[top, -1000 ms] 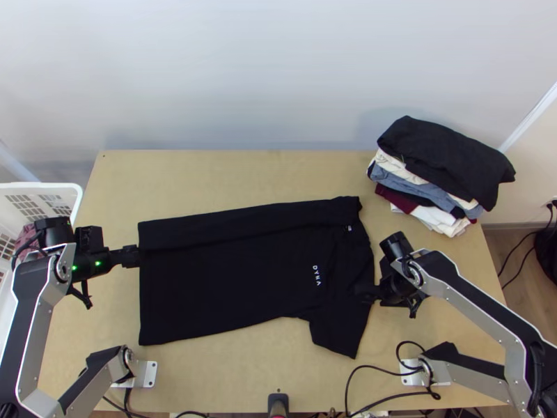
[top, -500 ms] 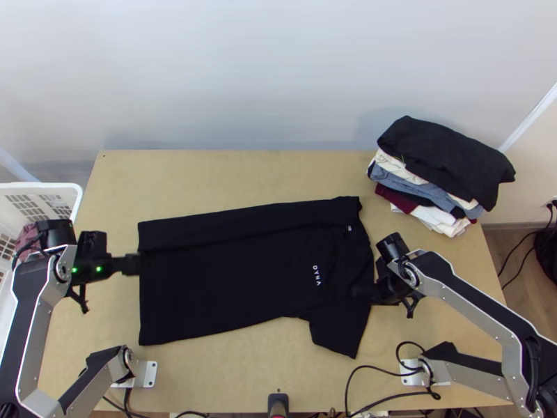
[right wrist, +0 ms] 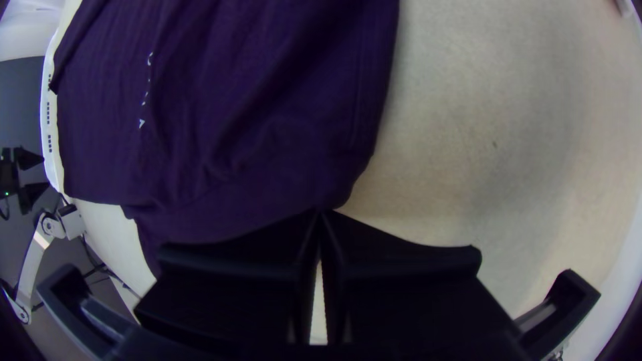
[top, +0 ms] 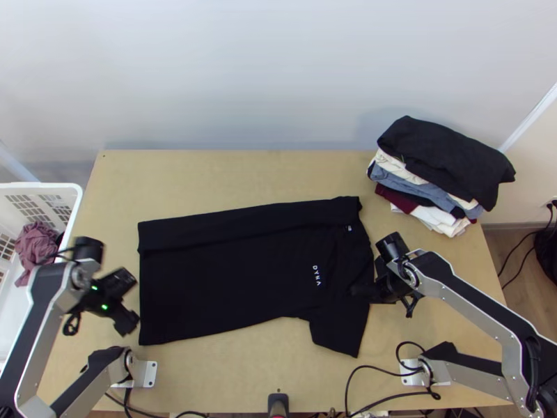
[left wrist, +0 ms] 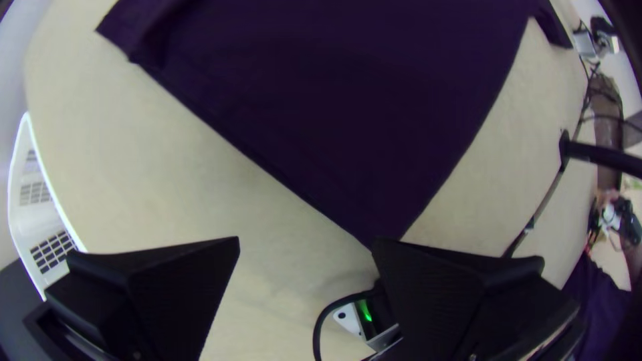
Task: Fold the t-shirt
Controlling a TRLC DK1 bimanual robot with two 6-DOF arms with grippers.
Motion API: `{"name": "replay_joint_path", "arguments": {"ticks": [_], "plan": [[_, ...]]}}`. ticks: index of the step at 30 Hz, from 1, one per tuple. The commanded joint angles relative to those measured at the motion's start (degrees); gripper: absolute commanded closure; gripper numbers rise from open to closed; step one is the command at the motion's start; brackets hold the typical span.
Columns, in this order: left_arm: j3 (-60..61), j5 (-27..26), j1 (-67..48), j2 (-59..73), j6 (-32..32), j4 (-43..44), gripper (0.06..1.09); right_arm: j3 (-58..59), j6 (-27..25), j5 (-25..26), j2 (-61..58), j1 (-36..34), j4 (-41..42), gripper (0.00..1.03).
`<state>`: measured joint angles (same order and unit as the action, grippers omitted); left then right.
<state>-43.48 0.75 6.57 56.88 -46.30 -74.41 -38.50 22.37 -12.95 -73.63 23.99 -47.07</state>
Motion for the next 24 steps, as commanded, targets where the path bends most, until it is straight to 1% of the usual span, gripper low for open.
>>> {"name": "replay_joint_path", "arguments": {"ticks": [1, 2, 3, 7, 15, 16, 19, 22, 24], "plan": [[4.1, 1.5, -7.1, 0.0, 2.2, -2.3, 0.13, 1.1, -0.6, -0.3, -0.2, 0.5, 0.2, 0.99], [4.9, 1.8, -9.9, 0.2, 3.8, -2.5, 0.14, 1.1, -0.6, -0.3, -0.2, 0.5, 0.2, 0.99], [5.5, 1.9, -12.1, 0.5, 5.3, -2.8, 0.17, 1.1, -0.6, -0.3, -0.2, 0.4, 0.2, 0.99], [6.7, 1.9, -16.4, 4.7, 9.9, -4.4, 0.17, 1.4, -0.6, -0.3, 0.1, 0.4, 0.2, 0.99], [8.3, 1.3, -17.4, 7.5, 11.6, -3.4, 0.18, 1.5, -0.7, -0.3, 0.1, 0.4, 0.4, 0.99], [8.5, 1.2, -17.4, 8.1, 11.8, -3.3, 0.19, 1.5, -0.7, -0.3, 0.1, 0.4, 0.6, 0.99], [8.8, 0.3, -17.4, 8.9, 12.6, -1.4, 0.29, 1.5, -0.7, -0.3, 0.1, 0.5, 0.8, 0.99], [8.9, -0.4, -17.4, 11.0, 12.7, -0.6, 0.33, 1.4, -0.7, -0.3, 0.1, 0.5, 0.8, 0.99], [8.8, -0.4, -17.2, 12.6, 12.9, -0.6, 0.34, 1.4, -0.8, -0.3, 0.1, 0.5, 0.8, 0.99]]}}
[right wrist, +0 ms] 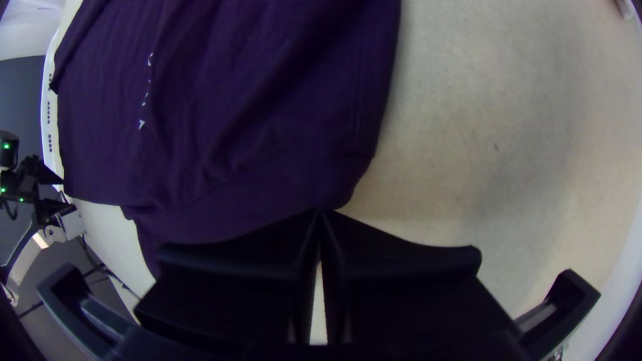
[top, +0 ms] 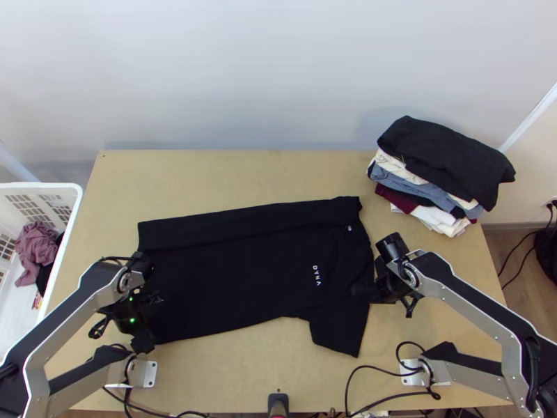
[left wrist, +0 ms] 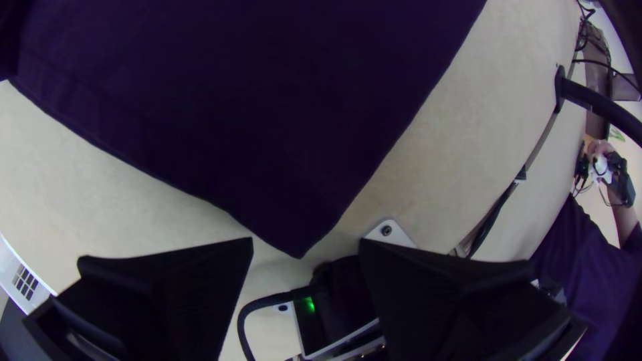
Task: Fold the t-shirt
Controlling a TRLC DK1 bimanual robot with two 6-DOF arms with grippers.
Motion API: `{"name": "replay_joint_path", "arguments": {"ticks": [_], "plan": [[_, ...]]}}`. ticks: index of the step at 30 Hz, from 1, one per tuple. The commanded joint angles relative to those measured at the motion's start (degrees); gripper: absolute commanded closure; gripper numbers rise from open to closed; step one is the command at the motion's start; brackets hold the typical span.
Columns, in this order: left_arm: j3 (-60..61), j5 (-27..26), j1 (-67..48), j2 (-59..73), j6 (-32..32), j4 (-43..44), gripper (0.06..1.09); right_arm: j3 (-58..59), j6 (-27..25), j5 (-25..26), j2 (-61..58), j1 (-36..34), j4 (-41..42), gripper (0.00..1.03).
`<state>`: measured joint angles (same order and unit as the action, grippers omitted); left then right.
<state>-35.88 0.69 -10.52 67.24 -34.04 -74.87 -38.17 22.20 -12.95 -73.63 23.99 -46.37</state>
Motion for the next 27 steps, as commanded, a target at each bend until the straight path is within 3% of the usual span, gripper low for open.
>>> {"name": "replay_joint_path", "arguments": {"ticks": [1, 3, 7, 8, 10, 16, 21, 27], "plan": [[1.2, -0.4, -0.2, 2.5, 0.7, 0.6, 0.38, 1.1, -0.7, -0.3, 0.2, 0.5, 0.1, 0.99], [1.4, -0.7, -0.4, 3.1, 1.2, 2.0, 0.47, 1.1, -0.9, -0.3, 0.5, 0.5, 0.1, 0.99], [1.4, -1.0, -0.4, 4.6, 1.8, 2.8, 0.55, 0.9, -1.0, -0.2, 0.7, 0.4, 0.1, 0.99], [1.4, -1.1, -0.4, 4.7, 1.8, 3.4, 0.70, 0.9, -1.0, -0.2, 0.8, 0.4, 0.1, 0.99], [3.1, -1.0, -0.3, 4.1, 1.8, 6.8, 0.85, 0.9, -1.0, -0.2, 0.8, 0.4, 0.1, 0.99], [1.4, -1.0, 0.6, 2.7, 0.3, 6.3, 0.88, 1.3, -1.6, -0.1, 1.8, -0.2, 0.1, 0.99], [-4.9, -1.0, 10.0, 1.7, -6.4, 6.1, 1.04, 1.4, -3.7, 0.2, 2.5, -2.7, 0.0, 0.99], [-9.5, -1.1, 17.3, 1.0, -11.0, 3.6, 1.04, 1.1, -7.2, 0.5, 4.4, -6.1, -0.8, 1.00]]}}
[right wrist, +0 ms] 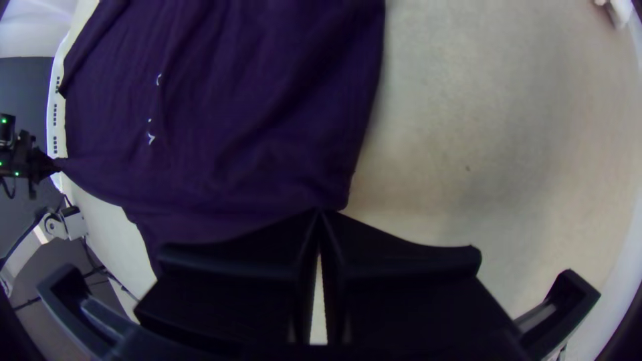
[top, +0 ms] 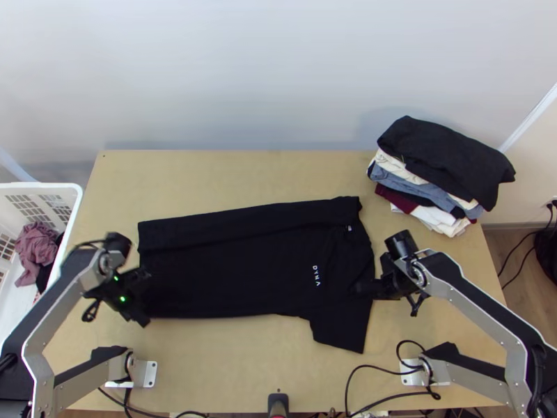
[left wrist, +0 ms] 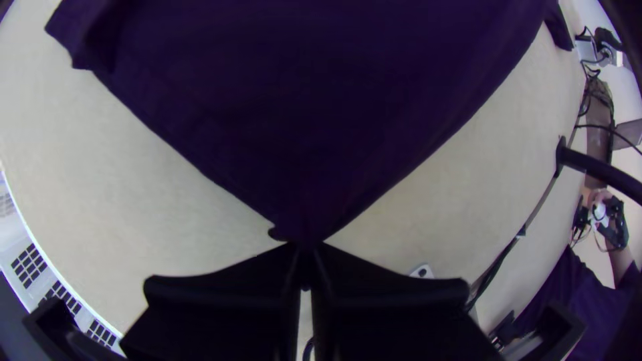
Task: Fold the t-shirt
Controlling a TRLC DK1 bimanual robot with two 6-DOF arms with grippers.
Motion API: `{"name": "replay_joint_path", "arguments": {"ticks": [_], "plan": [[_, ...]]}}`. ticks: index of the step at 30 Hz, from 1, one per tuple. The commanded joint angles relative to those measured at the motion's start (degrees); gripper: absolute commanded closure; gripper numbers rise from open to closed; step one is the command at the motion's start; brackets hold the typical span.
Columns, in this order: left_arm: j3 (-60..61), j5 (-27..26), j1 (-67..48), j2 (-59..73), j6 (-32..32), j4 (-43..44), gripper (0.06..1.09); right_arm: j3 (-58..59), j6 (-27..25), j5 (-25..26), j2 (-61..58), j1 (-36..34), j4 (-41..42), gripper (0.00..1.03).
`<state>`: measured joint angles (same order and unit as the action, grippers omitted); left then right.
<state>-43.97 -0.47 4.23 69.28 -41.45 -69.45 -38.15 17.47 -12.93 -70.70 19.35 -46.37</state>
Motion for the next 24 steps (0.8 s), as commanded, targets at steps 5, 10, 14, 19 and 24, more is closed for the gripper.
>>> {"name": "replay_joint_path", "arguments": {"ticks": [5, 10, 14, 19, 24], "plan": [[-1.5, -0.8, 7.6, -1.2, -5.5, -1.8, 1.04, 1.7, -5.3, 0.4, 1.5, -4.6, -1.7, 1.00], [-3.5, -4.5, 8.9, -2.9, -3.8, -2.5, 1.04, -0.8, -5.6, 0.3, 2.3, -3.7, -3.9, 1.00], [-5.5, -8.2, 6.9, -3.9, 0.8, -3.3, 1.04, -6.4, -4.6, 0.3, 3.0, 0.9, -7.5, 1.00], [-6.4, -9.6, 4.8, -3.9, 4.4, -3.1, 1.05, -12.3, -4.6, 0.3, 2.9, 4.7, -9.7, 1.00], [-7.6, -10.1, 5.3, -3.4, 5.0, -1.7, 1.04, -17.7, -5.8, 0.4, 1.4, 5.1, -11.9, 1.00]]}}
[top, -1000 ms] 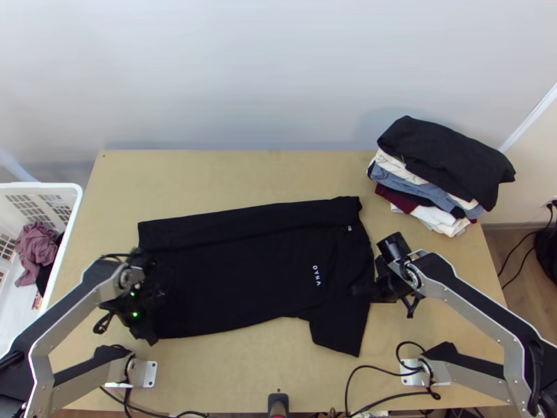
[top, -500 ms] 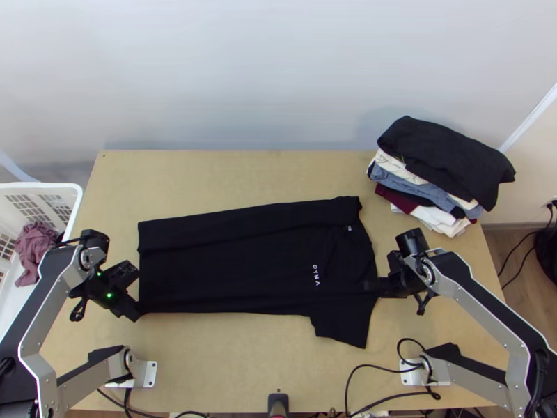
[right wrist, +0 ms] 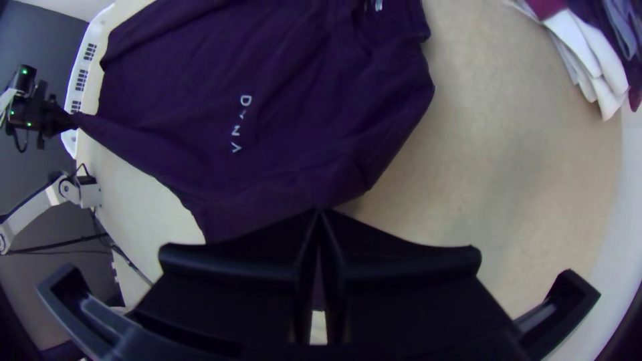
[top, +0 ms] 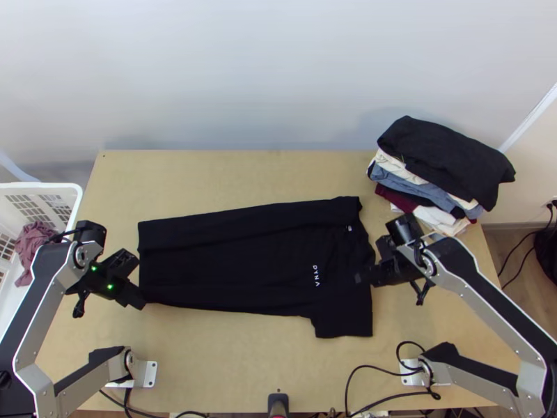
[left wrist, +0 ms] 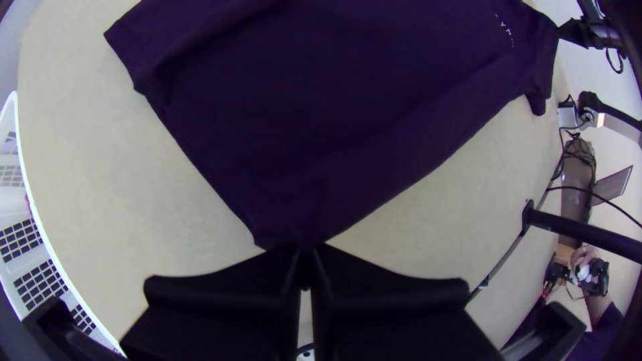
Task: Fold the t-shirt
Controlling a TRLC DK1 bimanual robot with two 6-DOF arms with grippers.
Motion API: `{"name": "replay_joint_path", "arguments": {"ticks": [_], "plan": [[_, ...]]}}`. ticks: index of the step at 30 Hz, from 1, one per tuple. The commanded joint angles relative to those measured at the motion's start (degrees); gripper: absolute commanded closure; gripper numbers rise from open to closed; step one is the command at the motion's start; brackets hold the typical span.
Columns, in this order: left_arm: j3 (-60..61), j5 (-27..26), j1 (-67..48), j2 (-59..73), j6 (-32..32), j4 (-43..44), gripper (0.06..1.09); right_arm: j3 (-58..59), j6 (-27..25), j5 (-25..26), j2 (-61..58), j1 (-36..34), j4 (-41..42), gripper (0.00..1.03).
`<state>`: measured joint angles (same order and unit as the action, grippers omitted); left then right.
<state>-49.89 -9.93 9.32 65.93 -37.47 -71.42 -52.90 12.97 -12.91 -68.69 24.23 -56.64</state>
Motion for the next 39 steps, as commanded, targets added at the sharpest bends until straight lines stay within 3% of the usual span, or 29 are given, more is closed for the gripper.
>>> {"name": "replay_joint_path", "arguments": {"ticks": [1, 9, 21, 39], "plan": [[-2.1, -0.6, 0.5, 0.4, 1.1, 0.8, 1.04, -3.6, -1.5, 0.3, -1.1, 0.2, -1.7, 1.00], [-7.4, -0.7, 4.2, 8.2, 6.0, 7.7, 1.04, -9.3, -2.2, 0.3, -6.3, 0.0, -1.7, 1.00], [-15.9, -0.9, 4.5, 17.7, 10.2, 11.2, 1.04, -21.5, -1.9, 0.3, -18.9, -3.5, 0.8, 1.00], [-30.7, -0.9, 5.1, 35.0, 13.2, 12.9, 1.04, -43.7, -2.1, 5.7, -41.3, -5.9, 6.3, 1.00]]}}
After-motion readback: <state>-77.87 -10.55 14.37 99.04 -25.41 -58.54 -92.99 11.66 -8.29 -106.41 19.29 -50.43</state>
